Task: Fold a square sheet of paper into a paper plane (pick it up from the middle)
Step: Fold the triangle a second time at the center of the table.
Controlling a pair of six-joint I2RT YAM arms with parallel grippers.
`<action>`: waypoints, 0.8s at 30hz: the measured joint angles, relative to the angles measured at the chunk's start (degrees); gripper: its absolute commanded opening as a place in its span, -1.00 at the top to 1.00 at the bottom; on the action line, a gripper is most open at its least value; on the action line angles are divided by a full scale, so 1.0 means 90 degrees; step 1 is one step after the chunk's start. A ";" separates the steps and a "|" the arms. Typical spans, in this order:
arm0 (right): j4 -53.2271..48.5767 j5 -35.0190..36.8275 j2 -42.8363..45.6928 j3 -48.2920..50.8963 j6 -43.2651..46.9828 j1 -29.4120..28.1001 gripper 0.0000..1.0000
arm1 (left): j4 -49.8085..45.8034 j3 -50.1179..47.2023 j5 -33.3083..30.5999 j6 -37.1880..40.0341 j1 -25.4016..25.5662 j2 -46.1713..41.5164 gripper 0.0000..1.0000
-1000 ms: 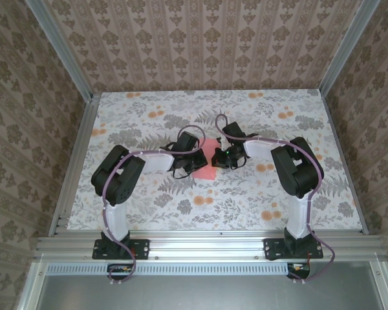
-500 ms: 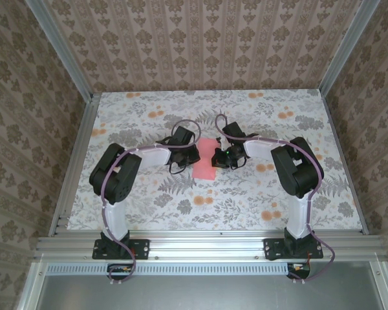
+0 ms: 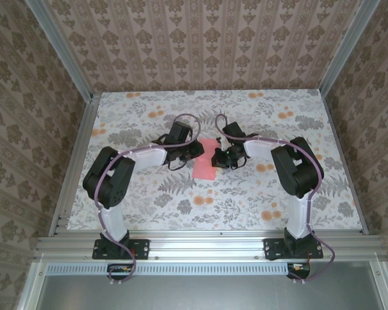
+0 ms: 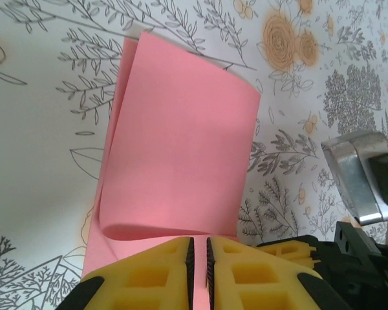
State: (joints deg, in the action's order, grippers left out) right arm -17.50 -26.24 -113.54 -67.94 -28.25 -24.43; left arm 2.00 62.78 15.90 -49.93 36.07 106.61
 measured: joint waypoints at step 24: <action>0.0078 -0.0539 0.0066 0.0012 -0.0017 0.0041 0.84 | -0.0299 0.0403 0.0291 0.0078 -0.0061 0.0855 0.95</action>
State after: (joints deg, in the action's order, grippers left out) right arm -16.80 -31.09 -112.95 -67.83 -28.40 -24.05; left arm -0.69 66.41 18.52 -49.23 35.53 114.30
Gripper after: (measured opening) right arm 0.080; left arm 0.054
